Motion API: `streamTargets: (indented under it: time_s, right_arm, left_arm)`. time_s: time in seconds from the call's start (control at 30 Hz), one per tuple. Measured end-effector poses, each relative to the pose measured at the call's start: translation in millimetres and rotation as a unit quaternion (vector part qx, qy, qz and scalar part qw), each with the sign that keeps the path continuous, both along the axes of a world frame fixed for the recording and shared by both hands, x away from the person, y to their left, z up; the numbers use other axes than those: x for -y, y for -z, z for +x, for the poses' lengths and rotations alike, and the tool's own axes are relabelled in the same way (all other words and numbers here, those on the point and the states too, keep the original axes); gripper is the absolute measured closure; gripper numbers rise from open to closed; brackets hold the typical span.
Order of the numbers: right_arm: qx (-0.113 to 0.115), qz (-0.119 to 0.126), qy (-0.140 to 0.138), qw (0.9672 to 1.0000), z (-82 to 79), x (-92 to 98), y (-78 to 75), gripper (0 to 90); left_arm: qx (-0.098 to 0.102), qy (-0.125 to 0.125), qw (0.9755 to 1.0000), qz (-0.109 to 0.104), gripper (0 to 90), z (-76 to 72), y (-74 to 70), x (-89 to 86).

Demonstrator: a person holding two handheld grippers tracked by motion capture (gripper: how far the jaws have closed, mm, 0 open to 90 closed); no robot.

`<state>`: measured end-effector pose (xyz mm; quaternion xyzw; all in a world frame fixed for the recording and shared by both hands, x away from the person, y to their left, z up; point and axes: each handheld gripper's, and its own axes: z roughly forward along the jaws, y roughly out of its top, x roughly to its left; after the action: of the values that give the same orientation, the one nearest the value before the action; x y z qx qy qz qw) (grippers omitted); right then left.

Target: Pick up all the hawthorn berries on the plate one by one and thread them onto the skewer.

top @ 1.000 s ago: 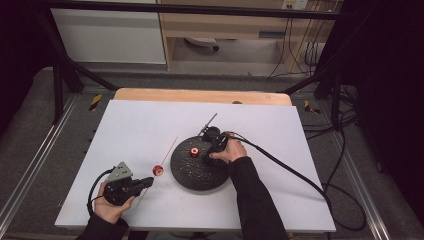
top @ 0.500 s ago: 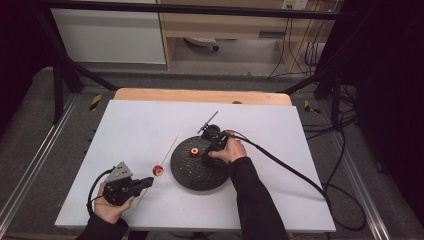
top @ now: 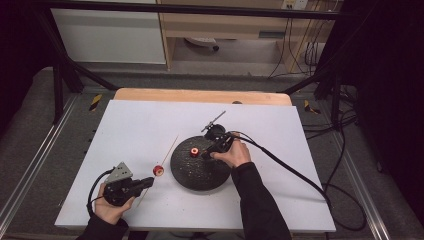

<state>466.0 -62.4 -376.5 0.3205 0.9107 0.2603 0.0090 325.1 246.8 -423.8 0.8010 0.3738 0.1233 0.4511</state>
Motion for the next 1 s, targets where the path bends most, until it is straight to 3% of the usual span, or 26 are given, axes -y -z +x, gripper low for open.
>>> streamTargets:
  time_s: [0.27, 0.4, 0.53, 0.8, 1.0]
  right_arm:
    - [0.006, 0.045, 0.018, 0.9988, -13.0, 13.3, 1.8, 62.9]
    - [0.012, 0.08, 0.034, 0.9962, -21.4, 20.2, 3.9, 63.0]
    - [0.022, 0.12, 0.051, 0.9913, -28.6, 26.3, 5.3, 62.9]
    - [0.047, 0.203, 0.088, 0.974, -43.8, 35.7, 6.8, 62.9]
    - [0.058, 0.279, 0.113, 0.9518, -54.5, 38.9, 12.3, 62.9]
  left_arm:
    - [0.003, 0.001, 1.0, 0.0, 88.4, -1.3, -0.6, 2.2]
    - [0.004, 0.002, 1.0, 0.0, 88.4, -1.8, -0.7, 3.2]
    - [0.005, 0.004, 1.0, 0.001, 88.4, -2.5, -0.5, 4.9]
    - [0.008, 0.005, 0.9999, 0.0, 88.4, -4.2, -0.3, 8.6]
    - [0.011, 0.006, 0.9999, -0.002, 88.3, -5.5, -0.8, 9.7]
